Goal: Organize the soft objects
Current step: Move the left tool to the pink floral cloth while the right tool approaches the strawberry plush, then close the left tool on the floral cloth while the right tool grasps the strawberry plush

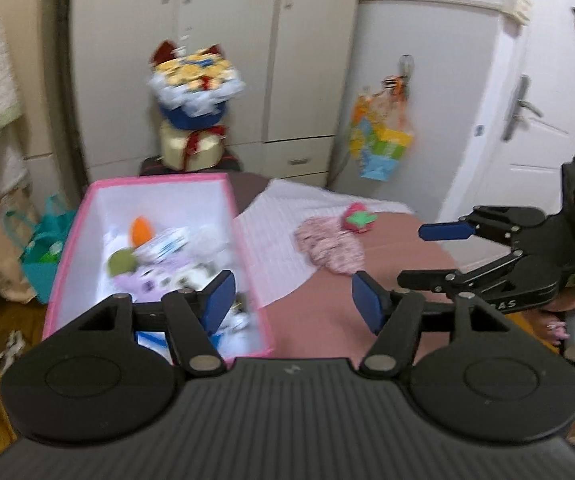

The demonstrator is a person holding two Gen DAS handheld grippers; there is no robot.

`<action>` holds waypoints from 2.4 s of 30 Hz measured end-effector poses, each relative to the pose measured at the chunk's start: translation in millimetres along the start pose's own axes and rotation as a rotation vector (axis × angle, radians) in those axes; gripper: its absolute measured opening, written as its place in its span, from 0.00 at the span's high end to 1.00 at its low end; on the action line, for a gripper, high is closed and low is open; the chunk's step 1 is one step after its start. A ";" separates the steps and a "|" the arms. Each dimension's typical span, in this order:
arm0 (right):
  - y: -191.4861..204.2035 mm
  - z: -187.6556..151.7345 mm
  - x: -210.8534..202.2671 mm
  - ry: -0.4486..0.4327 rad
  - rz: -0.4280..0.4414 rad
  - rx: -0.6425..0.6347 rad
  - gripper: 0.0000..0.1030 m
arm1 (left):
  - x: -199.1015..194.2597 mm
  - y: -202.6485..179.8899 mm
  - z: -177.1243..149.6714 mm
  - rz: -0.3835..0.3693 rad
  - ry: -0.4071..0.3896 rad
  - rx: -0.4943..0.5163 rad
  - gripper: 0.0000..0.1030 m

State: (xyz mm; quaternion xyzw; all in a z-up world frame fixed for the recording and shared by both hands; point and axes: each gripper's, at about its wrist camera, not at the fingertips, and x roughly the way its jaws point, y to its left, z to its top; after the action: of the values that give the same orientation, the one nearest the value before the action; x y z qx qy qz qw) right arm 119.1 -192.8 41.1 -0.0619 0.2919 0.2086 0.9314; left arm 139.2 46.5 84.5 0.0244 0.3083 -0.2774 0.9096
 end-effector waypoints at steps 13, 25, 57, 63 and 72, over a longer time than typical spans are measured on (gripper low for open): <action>-113.0 -19.4 -26.0 -0.104 -0.062 0.158 0.26 | 94.7 -59.4 13.8 -0.151 0.007 -0.004 0.26; -186.6 -30.7 34.5 -0.086 -0.028 0.206 0.25 | 179.5 -73.9 7.4 -0.079 -0.055 -0.112 0.26; -218.6 -60.1 167.3 0.032 -0.003 0.169 0.46 | 316.4 -96.0 -14.0 0.293 0.015 0.011 0.15; -216.2 -65.6 162.7 0.013 0.063 0.176 0.50 | 325.4 -89.4 -18.7 0.240 0.074 -0.050 0.37; -208.2 -71.2 145.0 0.002 0.025 0.184 0.50 | 317.0 -100.1 -21.1 0.263 0.059 0.029 0.81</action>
State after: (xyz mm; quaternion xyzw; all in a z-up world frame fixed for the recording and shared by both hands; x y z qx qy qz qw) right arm 278.4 -347.1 -101.3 0.0274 0.3114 0.1926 0.9302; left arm 283.6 -188.7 -102.0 0.0857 0.3249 -0.1591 0.9283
